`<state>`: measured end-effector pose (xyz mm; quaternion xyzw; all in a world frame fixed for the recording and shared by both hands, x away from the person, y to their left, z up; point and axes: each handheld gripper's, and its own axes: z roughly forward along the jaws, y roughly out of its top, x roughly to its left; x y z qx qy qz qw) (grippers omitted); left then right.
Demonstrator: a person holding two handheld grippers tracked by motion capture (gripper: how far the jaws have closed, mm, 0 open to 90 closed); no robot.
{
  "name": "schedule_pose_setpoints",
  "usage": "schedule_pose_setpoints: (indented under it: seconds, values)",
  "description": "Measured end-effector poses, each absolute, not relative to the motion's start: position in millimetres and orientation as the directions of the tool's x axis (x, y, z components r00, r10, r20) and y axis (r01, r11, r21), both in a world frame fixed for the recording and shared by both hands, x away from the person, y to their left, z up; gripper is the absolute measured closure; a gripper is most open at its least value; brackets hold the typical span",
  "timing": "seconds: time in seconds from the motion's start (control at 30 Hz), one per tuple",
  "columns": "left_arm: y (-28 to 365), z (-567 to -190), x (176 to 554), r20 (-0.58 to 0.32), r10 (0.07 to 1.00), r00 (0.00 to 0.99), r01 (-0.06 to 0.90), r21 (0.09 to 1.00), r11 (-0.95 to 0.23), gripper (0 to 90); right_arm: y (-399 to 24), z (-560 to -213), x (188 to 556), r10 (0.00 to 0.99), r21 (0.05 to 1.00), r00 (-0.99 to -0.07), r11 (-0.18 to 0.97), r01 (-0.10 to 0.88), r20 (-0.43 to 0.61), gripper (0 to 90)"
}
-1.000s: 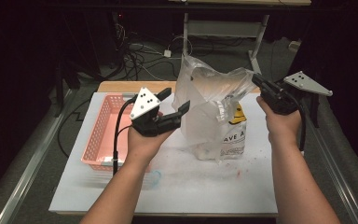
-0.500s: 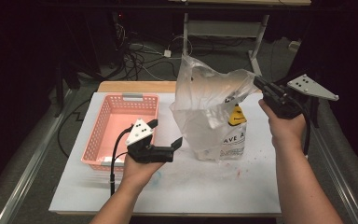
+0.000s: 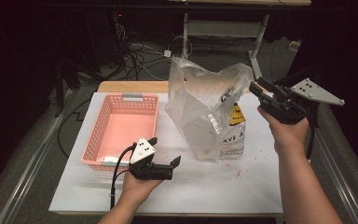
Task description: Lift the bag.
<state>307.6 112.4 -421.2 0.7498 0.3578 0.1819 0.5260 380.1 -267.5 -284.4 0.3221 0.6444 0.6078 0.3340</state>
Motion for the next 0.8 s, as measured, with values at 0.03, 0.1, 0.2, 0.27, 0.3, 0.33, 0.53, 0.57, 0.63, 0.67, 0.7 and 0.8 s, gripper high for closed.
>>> schedule_pose_setpoints:
  seconds: [0.03,0.1,0.2,0.27,0.3,0.33,0.53,0.57,0.63,0.67,0.7,0.8]
  values:
    - [112,-422,308,-0.101,0.729,0.677,0.345,0.919,-0.193,0.0,-269,-283,376,0.819,0.999,-0.572,0.054,0.005,-0.041,56.1]
    - [111,-423,309,-0.091,0.736,0.671,0.343,0.918,-0.199,0.0,-271,-283,368,0.814,0.998,-0.578,0.063,-0.007,-0.055,53.6]
    - [110,-425,309,-0.084,0.737,0.671,0.340,0.918,-0.205,0.0,-273,-286,359,0.808,0.997,-0.585,0.077,-0.006,-0.066,48.7]
    - [110,-426,308,-0.079,0.736,0.672,0.339,0.917,-0.211,0.0,-274,-292,354,0.807,0.996,-0.586,0.090,0.005,-0.070,44.7]
    - [110,-426,308,-0.077,0.737,0.671,0.338,0.917,-0.212,0.0,-273,-296,352,0.807,0.995,-0.586,0.099,0.007,-0.076,42.1]
    - [111,-427,308,-0.075,0.738,0.670,0.336,0.917,-0.213,0.0,-273,-301,350,0.808,0.994,-0.584,0.110,0.011,-0.082,39.4]
    - [113,-429,308,-0.071,0.742,0.667,0.337,0.917,-0.214,0.0,-271,-333,341,0.792,0.990,-0.606,0.131,0.045,-0.077,23.8]
    - [114,-429,308,-0.071,0.741,0.667,0.338,0.916,-0.216,0.0,-272,-339,339,0.789,0.990,-0.610,0.133,0.053,-0.073,21.4]
    - [115,-429,309,-0.062,0.742,0.668,0.335,0.915,-0.225,0.0,-272,-350,337,0.790,0.988,-0.610,0.135,0.073,-0.063,16.3]
    - [116,-429,309,-0.059,0.742,0.668,0.334,0.915,-0.227,0.0,-273,-356,337,0.789,0.987,-0.610,0.142,0.080,-0.064,15.1]
    - [117,-429,309,-0.055,0.742,0.668,0.334,0.913,-0.234,0.0,-274,-362,336,0.794,0.985,-0.606,0.143,0.095,-0.056,14.3]
    - [120,-430,309,-0.066,0.744,0.664,0.340,0.914,-0.222,0.0,-278,-380,335,0.797,0.981,-0.603,0.138,0.136,-0.028,8.6]
